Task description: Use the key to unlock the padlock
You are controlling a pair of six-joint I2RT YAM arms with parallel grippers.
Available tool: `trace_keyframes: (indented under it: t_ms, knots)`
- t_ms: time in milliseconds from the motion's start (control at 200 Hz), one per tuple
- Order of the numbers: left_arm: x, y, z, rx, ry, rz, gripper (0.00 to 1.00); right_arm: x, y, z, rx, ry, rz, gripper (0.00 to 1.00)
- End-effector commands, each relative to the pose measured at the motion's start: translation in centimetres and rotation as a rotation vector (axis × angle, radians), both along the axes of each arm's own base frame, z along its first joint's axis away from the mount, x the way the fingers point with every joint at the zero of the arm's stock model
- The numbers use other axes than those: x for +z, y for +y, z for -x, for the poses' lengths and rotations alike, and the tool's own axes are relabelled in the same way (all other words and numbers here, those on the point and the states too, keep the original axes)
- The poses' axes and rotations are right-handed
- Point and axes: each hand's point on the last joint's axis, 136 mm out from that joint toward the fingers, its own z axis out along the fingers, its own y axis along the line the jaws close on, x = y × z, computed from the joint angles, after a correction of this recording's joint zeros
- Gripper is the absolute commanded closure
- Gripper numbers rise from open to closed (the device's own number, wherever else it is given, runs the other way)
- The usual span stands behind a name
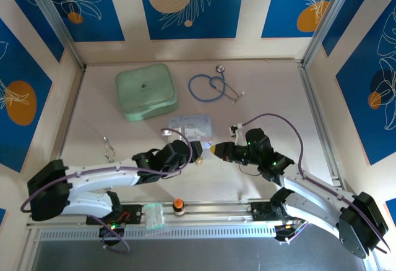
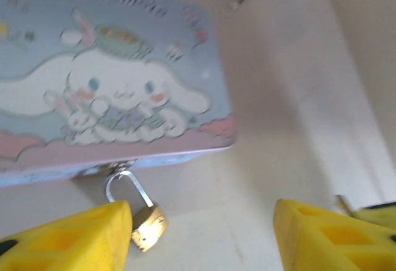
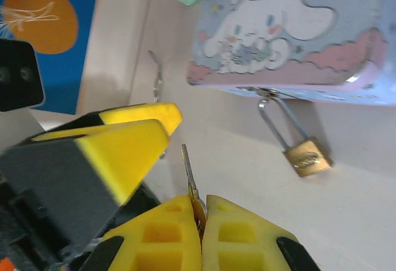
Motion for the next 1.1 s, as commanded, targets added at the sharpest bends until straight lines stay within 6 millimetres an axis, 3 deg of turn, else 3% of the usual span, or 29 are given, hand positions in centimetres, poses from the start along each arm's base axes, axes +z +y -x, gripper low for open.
trace_keyframes:
  t_ms: [0, 375, 650, 775, 1096]
  knots:
    - [-3.3, 0.8, 0.2, 0.100, 0.062, 0.010, 0.42, -1.1, -0.9, -0.4, -0.037, 0.024, 0.080, 1.00]
    - [-7.8, 0.3, -0.4, 0.217, 0.112, -0.015, 0.34, -3.6, -1.8, 0.0, -0.061, 0.097, 0.124, 1.00]
    - [-8.7, -1.3, -0.8, 0.199, 0.108, -0.027, 0.38, -3.8, -2.0, 0.3, -0.064, 0.107, 0.116, 1.00]
    - [-9.7, -2.1, -0.7, 0.188, 0.140, -0.038, 0.42, -4.4, -2.2, 0.5, -0.072, 0.121, 0.115, 1.00]
    - [-11.6, -2.9, -0.1, 0.177, 0.201, -0.032, 0.65, -5.8, -2.7, 1.0, -0.099, 0.152, 0.108, 1.00]
